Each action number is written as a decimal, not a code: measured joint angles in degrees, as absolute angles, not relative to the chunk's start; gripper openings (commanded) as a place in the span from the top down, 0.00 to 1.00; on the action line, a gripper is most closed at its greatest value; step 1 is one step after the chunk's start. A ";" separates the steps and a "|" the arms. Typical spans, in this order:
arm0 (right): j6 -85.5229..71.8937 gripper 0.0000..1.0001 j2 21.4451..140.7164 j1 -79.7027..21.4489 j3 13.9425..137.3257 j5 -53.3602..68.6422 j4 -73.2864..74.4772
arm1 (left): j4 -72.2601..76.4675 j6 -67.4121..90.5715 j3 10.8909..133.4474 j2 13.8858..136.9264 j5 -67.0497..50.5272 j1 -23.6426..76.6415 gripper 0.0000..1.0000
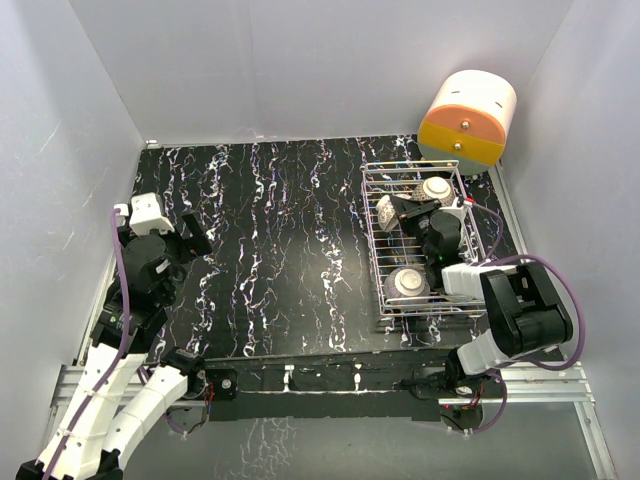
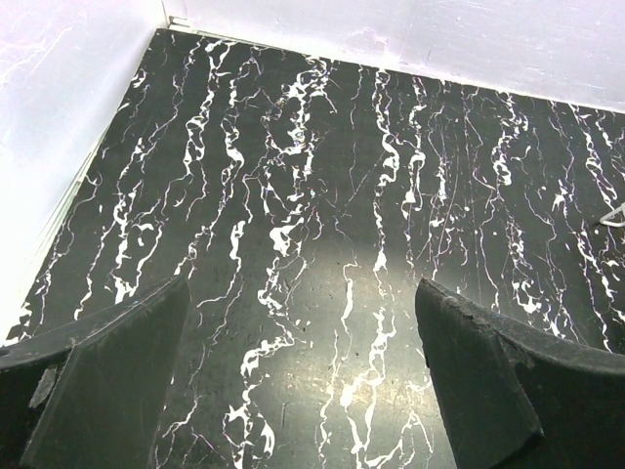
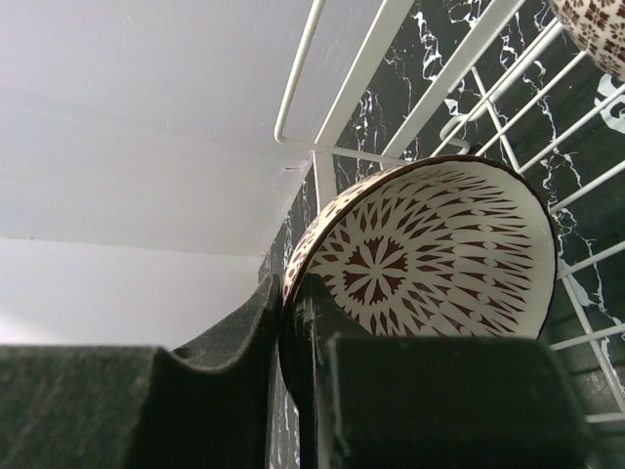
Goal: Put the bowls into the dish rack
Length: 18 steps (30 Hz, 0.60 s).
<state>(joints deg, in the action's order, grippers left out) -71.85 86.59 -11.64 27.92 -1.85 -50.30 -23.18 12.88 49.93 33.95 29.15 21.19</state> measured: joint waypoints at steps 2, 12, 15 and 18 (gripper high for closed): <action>-71.72 0.89 85.43 -11.64 27.51 -2.46 -49.28 | -23.20 13.08 49.78 33.98 28.97 21.19 0.03; -70.96 0.92 86.70 -11.64 26.20 -3.09 -53.58 | -23.18 13.47 49.69 34.30 28.05 21.19 0.03; -70.52 0.92 90.83 -11.70 26.72 -2.79 -59.83 | -23.18 13.45 49.71 34.33 28.08 21.19 0.03; -70.46 0.92 95.66 -12.19 28.51 -2.42 -65.52 | -23.20 13.43 49.71 34.37 28.08 21.19 0.03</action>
<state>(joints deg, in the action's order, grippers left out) -70.46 95.66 -12.19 28.51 -2.42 -65.52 -23.20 13.43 49.71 34.37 28.08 21.19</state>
